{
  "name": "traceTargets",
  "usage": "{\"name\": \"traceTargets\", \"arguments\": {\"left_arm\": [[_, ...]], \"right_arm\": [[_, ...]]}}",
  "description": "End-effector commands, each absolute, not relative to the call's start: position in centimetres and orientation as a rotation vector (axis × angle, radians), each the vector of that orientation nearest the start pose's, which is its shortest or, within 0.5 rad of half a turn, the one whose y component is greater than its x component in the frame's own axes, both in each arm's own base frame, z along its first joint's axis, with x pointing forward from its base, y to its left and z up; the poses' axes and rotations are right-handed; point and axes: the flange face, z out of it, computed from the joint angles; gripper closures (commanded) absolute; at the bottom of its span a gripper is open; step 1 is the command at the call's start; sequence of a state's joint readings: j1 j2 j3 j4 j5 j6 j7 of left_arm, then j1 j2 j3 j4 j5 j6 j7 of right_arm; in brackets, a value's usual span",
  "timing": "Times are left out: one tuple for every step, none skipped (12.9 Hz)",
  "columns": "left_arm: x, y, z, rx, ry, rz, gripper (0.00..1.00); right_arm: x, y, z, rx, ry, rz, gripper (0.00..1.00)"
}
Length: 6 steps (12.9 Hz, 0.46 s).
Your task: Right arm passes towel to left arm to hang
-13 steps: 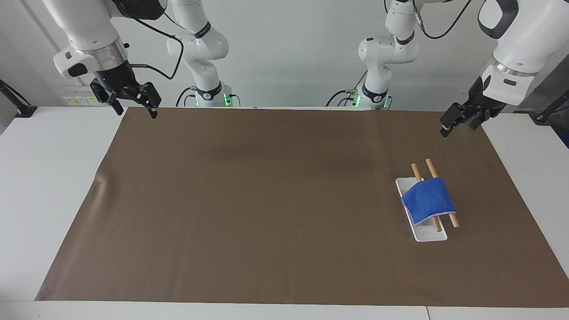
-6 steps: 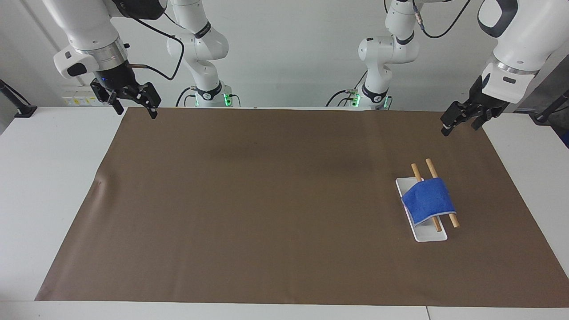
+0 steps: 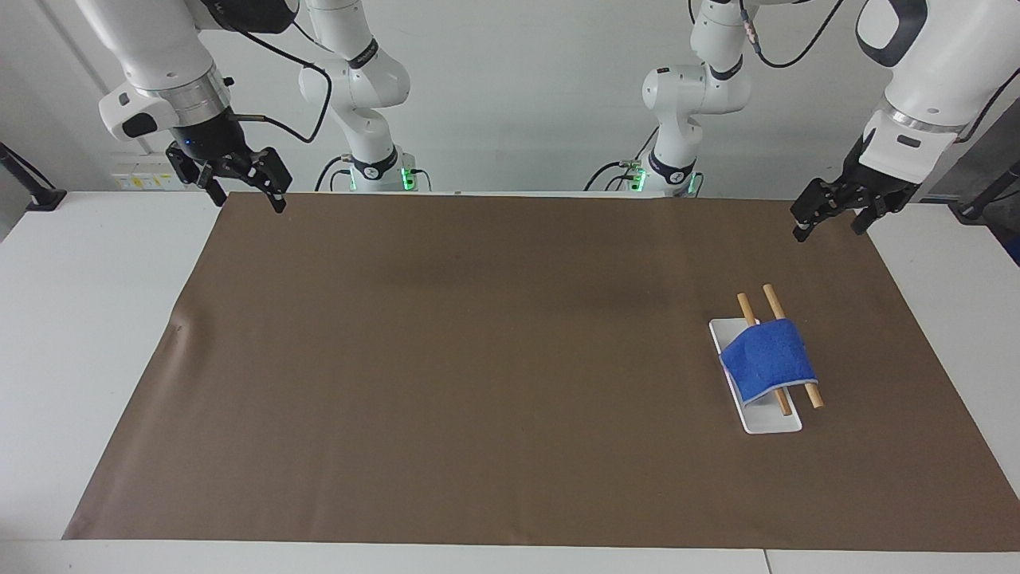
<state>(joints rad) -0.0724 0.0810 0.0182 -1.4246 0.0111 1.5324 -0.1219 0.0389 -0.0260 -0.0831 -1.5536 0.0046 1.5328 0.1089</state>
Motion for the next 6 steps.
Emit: {"name": "traceTargets", "arguments": {"left_arm": [[56.71, -3.18, 64.57, -3.106, -0.067, -0.048, 0.0], [56.72, -3.28, 64.58, -3.107, -0.065, -0.05, 0.0], [56.74, -3.27, 64.67, -3.106, -0.065, -0.055, 0.0], [56.68, -3.26, 64.74, -3.106, -0.065, -0.055, 0.0], [56.72, -3.27, 64.73, -3.106, -0.065, -0.055, 0.0], [56.71, -3.27, 64.71, -3.106, -0.065, -0.052, 0.0]], "right_arm": [[53.52, -2.28, 64.58, -3.107, 0.254, -0.01, 0.0], [53.53, -2.2, 64.58, -3.107, 0.249, -0.01, 0.0], [53.51, -2.18, 64.57, -3.106, 0.249, -0.008, 0.0], [53.5, -2.36, 64.56, -3.107, 0.254, -0.008, 0.0], [53.5, -2.52, 64.56, -3.107, 0.259, -0.008, 0.0], [53.5, -2.53, 64.56, -3.107, 0.259, -0.008, 0.0]]}}
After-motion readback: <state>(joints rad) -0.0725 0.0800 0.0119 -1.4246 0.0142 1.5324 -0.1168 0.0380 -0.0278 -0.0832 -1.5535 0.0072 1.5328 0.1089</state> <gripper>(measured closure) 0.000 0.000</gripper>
